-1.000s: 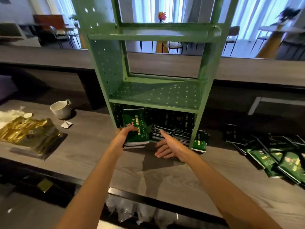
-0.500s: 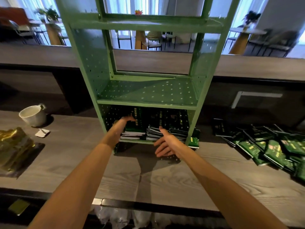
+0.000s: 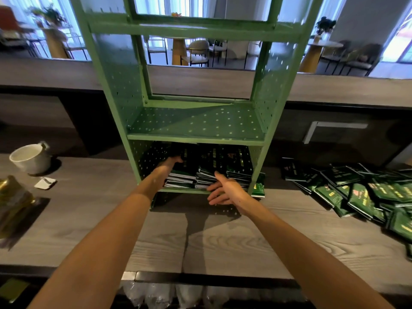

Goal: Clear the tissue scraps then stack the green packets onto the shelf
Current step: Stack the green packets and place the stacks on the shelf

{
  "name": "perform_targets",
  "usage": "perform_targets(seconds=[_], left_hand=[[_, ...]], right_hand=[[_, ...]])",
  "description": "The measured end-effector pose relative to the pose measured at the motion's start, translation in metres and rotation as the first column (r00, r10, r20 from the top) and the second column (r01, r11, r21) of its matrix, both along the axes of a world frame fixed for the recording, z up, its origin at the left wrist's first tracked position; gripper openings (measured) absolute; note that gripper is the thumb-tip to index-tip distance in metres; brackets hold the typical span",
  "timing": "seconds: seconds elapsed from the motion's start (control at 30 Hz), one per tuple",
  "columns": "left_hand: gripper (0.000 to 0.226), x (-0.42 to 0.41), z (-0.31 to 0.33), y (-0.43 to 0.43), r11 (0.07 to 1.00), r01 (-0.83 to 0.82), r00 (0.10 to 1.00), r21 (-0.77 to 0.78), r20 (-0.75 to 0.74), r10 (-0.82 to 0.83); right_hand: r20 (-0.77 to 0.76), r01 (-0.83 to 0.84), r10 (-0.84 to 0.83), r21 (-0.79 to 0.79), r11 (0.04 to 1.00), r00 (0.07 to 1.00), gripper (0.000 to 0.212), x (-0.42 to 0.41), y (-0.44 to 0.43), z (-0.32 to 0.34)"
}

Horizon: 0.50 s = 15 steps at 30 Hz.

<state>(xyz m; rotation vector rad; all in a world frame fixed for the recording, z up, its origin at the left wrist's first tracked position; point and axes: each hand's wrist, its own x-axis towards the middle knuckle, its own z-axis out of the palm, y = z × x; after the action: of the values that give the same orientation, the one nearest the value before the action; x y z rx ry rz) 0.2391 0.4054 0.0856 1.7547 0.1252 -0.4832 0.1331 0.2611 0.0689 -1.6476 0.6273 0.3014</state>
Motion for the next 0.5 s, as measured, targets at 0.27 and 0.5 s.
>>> perform_targets(seconds=[0.27,0.5], left_hand=[[0.048,-0.007,-0.008,0.009,0.999,-0.032,0.996,-0.018,0.082,0.033],[0.061,-0.01,-0.007,0.013,0.995,-0.089,0.996,-0.049,0.012,0.09]], right_hand=[[0.065,0.052,-0.053,0.007,0.999,0.996,0.056,-0.006,0.002,-0.001],[0.076,0.002,-0.003,0.009,1.0,0.997,0.058,-0.01,0.002,0.003]])
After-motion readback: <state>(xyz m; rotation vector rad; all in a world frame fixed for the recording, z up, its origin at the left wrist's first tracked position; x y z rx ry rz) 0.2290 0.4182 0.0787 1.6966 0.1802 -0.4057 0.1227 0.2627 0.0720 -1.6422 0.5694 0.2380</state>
